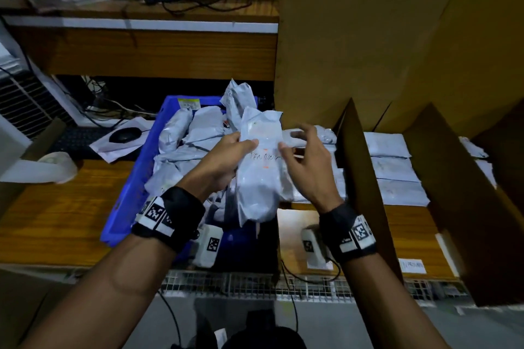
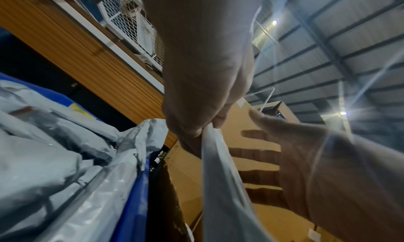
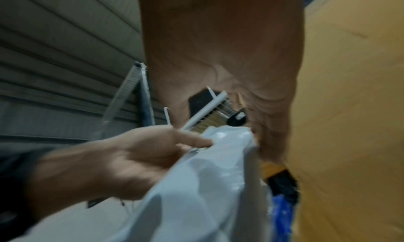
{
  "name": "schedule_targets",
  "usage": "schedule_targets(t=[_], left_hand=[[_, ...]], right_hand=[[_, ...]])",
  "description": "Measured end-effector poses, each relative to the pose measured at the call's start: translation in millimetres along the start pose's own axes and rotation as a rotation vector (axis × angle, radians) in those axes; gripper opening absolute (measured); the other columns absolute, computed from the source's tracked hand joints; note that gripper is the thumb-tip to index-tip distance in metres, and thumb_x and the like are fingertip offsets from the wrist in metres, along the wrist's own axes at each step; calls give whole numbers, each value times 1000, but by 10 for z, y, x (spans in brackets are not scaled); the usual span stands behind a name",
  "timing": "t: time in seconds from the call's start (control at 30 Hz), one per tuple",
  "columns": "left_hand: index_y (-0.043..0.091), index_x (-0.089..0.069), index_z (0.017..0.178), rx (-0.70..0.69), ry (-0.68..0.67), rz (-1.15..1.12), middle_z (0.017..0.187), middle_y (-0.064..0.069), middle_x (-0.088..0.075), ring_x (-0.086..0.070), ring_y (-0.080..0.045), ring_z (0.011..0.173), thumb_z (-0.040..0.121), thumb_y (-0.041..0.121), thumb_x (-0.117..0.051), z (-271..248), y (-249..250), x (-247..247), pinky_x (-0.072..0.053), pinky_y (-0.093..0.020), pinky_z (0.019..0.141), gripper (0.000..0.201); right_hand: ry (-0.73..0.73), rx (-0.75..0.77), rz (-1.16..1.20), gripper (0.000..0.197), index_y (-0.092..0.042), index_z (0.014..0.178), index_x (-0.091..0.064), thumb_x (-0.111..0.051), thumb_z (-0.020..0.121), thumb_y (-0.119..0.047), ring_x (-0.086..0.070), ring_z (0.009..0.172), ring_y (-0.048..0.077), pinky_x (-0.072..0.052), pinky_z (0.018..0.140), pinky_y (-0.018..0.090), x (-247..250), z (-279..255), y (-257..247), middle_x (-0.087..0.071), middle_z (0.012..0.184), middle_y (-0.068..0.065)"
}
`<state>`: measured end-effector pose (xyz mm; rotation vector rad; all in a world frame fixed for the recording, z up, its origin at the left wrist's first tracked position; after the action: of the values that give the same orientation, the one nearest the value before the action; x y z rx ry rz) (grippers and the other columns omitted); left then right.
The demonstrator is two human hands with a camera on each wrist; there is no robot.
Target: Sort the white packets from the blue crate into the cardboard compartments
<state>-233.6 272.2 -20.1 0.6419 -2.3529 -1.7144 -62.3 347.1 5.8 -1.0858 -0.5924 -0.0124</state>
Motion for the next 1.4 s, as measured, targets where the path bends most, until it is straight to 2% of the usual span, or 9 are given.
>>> schedule_targets(t=[0.2,0.37,0.47,0.63,0.73,0.87,1.03,1.17,1.4], left_hand=[[5,-69,127,-59,-18,-27,108,-9,-81,-79,-23,93,111,13,-47,-71,190,-246,-65,-34,74,28],[13,-72,115,-23,-176,-11,105,-6,-81,-77,-24,98,113,24,-47,-48,191,-408,-60,-43,95,28],[17,-72,114,-70,-145,95,111,-2,-79,-74,-24,105,111,38,-49,82,189,-393,-57,-34,90,32],[16,-65,136,-301,121,936,135,-7,-68,-61,-27,125,107,27,-55,369,140,-177,-43,-30,94,33],[0,-45,150,-241,-1,1181,153,-23,-48,-46,-37,143,104,16,-56,588,-154,-210,-37,-37,111,50],[4,2,167,-41,-190,1435,175,-18,12,4,-35,163,107,27,-51,799,-605,-231,-12,-52,130,83],[3,12,166,-47,-287,1516,171,-18,29,17,-39,161,107,19,-53,835,-701,-201,-7,-59,128,89],[3,14,165,-30,-294,1537,169,-19,32,19,-40,160,102,14,-56,823,-740,-217,-6,-60,128,95],[6,16,166,-11,-301,1566,168,-18,36,20,-40,160,101,13,-58,856,-772,-207,-6,-60,128,99]], right_hand=[[-196,-10,-173,125,-18,168,3,-80,84,-61,-22,154,16,-37,113,29,-267,-148,-304,-11,175,2],[-127,-43,-234,114,-19,167,0,-78,86,-34,-36,147,33,-49,107,49,-108,1,-101,-20,166,11],[-98,-64,-273,109,-17,166,-8,-80,85,-30,-39,143,38,-46,109,52,68,137,119,-29,156,16],[-147,-147,-468,110,-21,164,-10,-83,83,-43,-45,134,47,-45,108,64,340,470,759,-31,153,17],[-283,-204,-652,112,-24,164,-9,-85,82,-36,-43,132,50,-44,105,68,277,596,1137,-29,156,17],[-534,-212,-842,111,-27,165,-4,-80,84,-18,-36,140,53,-39,108,70,-65,572,1528,-23,160,20],[-726,-116,-966,116,-31,165,-1,-81,82,-35,-37,138,50,-36,109,68,-465,400,1854,-23,164,12],[-801,-87,-942,113,-33,163,-5,-79,78,-26,-37,137,50,-33,111,70,-633,292,2054,-25,164,9],[-832,-62,-970,111,-36,166,11,-68,91,-14,-7,157,46,-10,119,76,-686,124,2209,1,176,-5]])
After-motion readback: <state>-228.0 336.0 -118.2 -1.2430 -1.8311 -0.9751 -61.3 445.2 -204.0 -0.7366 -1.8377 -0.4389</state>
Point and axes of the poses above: each hand's wrist, its own z-axis towards the middle knuckle, its own x-axis out of the back of the hand, y = z × x, the point moved 8 cm from there along z, towards the middle knuckle
